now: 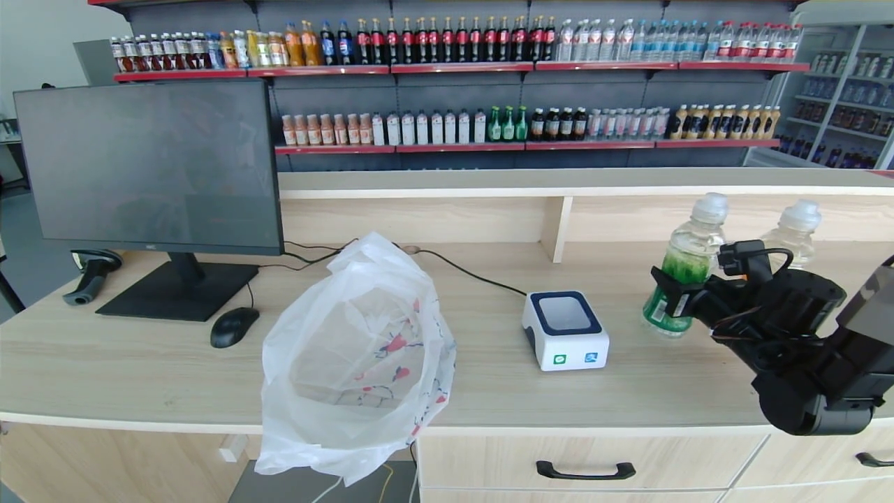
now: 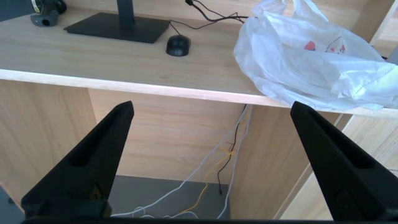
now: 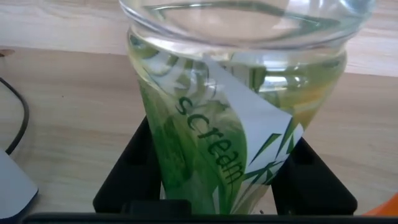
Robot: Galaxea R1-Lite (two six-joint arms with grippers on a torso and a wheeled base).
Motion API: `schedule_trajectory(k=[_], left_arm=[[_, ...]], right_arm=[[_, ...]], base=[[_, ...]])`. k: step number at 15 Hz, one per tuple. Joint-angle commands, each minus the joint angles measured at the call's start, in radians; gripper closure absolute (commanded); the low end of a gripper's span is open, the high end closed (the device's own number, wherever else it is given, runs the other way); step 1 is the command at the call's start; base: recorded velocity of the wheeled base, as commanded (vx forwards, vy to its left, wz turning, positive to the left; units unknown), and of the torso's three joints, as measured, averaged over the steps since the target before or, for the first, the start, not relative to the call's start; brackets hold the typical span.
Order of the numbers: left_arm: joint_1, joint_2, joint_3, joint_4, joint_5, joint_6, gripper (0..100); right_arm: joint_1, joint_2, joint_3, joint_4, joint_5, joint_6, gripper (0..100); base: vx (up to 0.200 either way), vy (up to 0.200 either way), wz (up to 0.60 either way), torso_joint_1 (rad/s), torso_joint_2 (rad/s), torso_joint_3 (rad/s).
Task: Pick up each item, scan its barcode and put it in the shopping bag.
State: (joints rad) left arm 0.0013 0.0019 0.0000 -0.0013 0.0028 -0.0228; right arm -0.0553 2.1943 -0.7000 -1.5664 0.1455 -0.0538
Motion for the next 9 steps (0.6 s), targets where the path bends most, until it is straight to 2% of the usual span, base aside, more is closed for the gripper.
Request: schedule_trajectory(k=[1,9], left_arm=[[0.0,0.0,0.0,0.0,0.0,0.0,0],[0.0,0.0,0.0,0.0,0.0,0.0,0]], right_arm=[[0.0,-0.013,-0.003,-0.004,0.0,0.005,100],[0.0,-0.108,0.03,-0.004,0.0,0.06,100]], base=[[0.0,0.0,0.0,0.0,0.0,0.0],[0.0,0.0,0.0,0.0,0.0,0.0]])
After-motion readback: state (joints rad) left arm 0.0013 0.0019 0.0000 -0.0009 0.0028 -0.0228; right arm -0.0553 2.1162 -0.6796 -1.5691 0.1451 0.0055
